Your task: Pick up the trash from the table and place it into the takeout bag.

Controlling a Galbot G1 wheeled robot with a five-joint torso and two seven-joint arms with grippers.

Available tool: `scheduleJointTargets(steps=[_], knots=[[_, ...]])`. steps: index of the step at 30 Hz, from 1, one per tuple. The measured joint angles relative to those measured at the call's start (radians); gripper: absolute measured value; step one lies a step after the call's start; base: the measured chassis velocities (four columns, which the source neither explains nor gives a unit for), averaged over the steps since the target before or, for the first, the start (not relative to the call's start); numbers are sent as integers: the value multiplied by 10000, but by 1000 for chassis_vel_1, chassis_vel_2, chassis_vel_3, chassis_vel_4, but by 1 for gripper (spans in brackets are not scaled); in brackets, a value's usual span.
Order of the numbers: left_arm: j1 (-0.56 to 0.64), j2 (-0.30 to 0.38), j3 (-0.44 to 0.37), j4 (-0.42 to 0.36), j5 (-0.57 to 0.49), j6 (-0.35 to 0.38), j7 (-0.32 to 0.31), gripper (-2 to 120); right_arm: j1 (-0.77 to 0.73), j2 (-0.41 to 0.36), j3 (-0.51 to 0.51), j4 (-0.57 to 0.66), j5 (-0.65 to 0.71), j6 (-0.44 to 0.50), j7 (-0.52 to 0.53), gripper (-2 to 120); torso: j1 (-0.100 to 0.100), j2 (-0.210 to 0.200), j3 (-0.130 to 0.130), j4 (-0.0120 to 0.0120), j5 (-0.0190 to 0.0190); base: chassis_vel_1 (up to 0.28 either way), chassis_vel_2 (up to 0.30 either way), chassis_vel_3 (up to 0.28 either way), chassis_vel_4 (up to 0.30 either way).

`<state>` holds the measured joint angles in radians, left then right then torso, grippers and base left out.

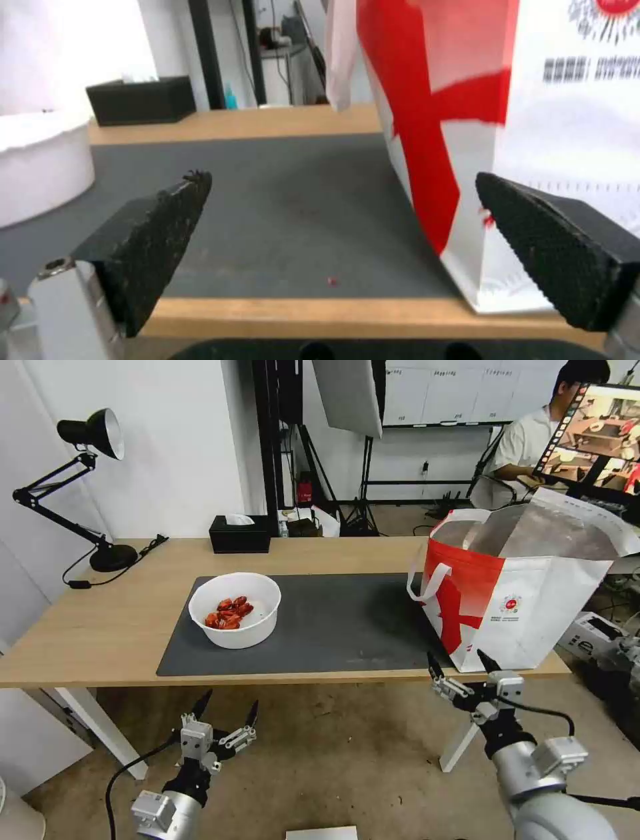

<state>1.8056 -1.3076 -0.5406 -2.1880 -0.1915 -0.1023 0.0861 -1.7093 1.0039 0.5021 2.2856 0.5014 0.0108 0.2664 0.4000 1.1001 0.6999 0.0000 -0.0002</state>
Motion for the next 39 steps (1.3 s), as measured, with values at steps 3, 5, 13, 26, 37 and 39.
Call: scheduleJointTargets(steps=[3, 5, 13, 26, 37, 39], knots=[[12, -3, -3, -20, -4, 0, 0, 100, 7, 56, -72, -252, -41, 41, -16, 100, 1, 0, 0, 0, 0, 0, 0, 0, 0], [13, -9, -3, -23, -4, 0, 0, 100, 7, 72, -90, -349, -53, 57, -27, 100, 0, 0, 0, 0, 1, 0, 0, 0, 0], [10, -35, 19, -13, -5, -1, 0, 100, 25, 193, -265, -780, -268, 211, -79, 100, 0, 0, 1, 0, 1, 0, 0, 0, 0], [-25, 20, -29, 54, -128, -21, 7, 100, 237, 407, -488, -1566, -407, 395, -265, 100, 0, 0, 1, 0, 1, 0, 0, 0, 0], [-50, -52, -76, 77, -195, -43, 18, 100, 277, 449, -529, -1678, -421, 474, -297, 100, 1, -1, 1, 0, 1, 0, 0, 0, 0], [-93, -41, -113, 76, -277, -34, 23, 100, 279, 449, -529, -1678, -421, 473, -297, 100, 0, -2, 1, 1, 1, 0, 0, 0, 0]])
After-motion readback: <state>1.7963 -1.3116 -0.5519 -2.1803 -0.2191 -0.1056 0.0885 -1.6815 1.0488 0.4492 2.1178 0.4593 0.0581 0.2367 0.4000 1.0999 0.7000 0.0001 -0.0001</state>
